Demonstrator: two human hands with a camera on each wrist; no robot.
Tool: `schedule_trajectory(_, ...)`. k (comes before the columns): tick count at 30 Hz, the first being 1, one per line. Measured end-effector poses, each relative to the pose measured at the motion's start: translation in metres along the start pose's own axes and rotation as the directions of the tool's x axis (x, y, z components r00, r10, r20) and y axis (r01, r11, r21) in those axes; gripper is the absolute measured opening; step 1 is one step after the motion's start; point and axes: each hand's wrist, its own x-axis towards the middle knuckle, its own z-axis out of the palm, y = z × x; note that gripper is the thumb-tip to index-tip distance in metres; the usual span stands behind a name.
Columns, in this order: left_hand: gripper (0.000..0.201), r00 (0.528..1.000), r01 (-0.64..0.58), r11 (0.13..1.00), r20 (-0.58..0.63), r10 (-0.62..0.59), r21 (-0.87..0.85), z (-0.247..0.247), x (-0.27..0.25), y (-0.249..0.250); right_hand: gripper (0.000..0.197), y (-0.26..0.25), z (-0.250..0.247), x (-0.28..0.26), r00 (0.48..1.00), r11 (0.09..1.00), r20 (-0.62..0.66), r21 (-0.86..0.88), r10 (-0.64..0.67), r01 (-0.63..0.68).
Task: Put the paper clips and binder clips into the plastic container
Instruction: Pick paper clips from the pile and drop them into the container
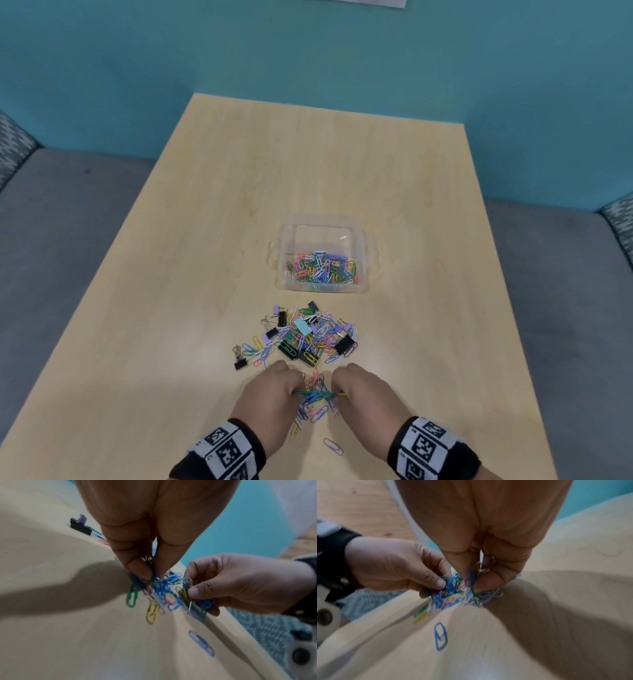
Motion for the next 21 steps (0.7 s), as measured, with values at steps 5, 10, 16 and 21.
schedule_trajectory(5, 0.009, 0.992, 0.106, 0.966, 0.098, -0.085, -0.237, -0.034, 0.004, -0.001, 0.005, 0.009, -0.029, 0.004, 0.988, 0.97, 0.146, 0.227, 0.054, -0.086)
schedule_trajectory(10, 0.012, 0.973, 0.217, 0.761, 0.196, -0.119, -0.611, -0.074, 0.023, 0.002, 0.013, 0.008, -0.076, 0.015, 0.977, 0.865, 0.206, 0.48, 0.049, -0.144)
schedule_trajectory(16, 0.009, 0.988, 0.119, 0.696, 0.019, -0.15, -0.708, -0.121, 0.085, 0.016, 0.016, 0.009, -0.139, 0.065, 0.999, 0.798, -0.019, 0.603, 0.031, -0.013)
schedule_trajectory(21, 0.007, 0.973, 0.063, 0.748, -0.127, -0.195, -0.661, -0.137, 0.145, 0.029, 0.017, 0.012, -0.159, 0.116, 0.978, 0.782, -0.15, 0.623, 0.143, -0.019)
